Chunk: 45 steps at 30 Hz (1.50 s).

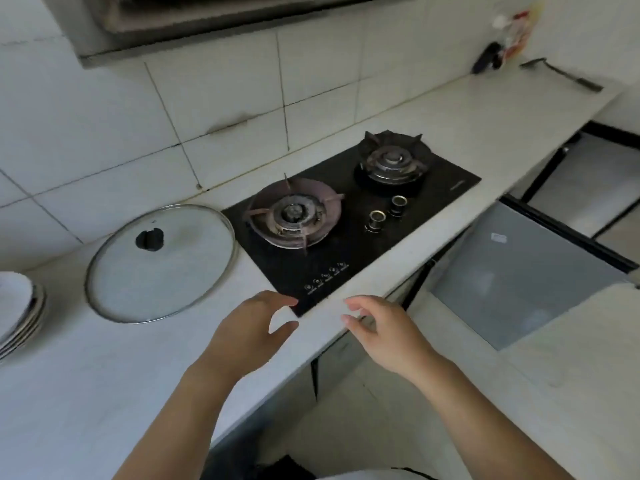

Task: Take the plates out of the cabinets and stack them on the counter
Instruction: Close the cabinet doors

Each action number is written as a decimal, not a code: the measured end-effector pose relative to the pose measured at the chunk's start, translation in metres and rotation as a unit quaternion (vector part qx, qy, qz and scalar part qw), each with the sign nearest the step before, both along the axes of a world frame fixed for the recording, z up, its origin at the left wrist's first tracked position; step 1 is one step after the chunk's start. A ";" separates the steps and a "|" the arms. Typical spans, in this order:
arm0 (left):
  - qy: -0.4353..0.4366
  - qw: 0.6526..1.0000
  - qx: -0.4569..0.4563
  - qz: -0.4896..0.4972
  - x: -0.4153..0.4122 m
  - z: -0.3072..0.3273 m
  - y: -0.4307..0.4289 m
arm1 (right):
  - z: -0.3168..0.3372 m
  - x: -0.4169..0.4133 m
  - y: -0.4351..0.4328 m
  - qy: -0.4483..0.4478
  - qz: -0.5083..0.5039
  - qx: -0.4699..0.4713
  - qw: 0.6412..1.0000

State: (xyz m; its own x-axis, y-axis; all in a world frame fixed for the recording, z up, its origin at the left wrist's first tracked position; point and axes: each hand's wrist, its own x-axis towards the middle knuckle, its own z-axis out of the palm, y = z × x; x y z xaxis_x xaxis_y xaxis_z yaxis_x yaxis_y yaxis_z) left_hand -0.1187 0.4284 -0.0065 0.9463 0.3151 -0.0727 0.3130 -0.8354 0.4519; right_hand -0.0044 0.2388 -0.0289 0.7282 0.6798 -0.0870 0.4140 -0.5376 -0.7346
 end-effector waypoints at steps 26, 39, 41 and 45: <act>-0.003 0.935 -0.062 -0.349 0.270 -0.019 -0.268 | -0.015 0.124 -0.286 -0.002 -0.359 -0.001 0.934; 0.005 0.905 -0.022 -0.425 0.501 -0.074 -0.301 | -0.070 0.328 -0.301 -0.042 -0.399 -0.090 0.911; -0.004 0.898 -0.011 -0.439 0.523 -0.087 -0.308 | -0.085 0.346 -0.305 -0.063 -0.414 -0.107 0.902; -0.027 0.885 0.032 -0.464 0.564 -0.125 -0.325 | -0.121 0.385 -0.319 -0.135 -0.430 -0.110 0.886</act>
State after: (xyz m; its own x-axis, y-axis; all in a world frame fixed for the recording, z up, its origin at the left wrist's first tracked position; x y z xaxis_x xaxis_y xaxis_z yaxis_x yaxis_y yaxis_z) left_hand 0.4448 0.1038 -0.1310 0.8019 -0.5967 -0.0290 -0.5412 -0.7461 0.3878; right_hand 0.3810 -0.0798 -0.1496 0.9831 -0.1479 0.1082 -0.0729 -0.8572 -0.5097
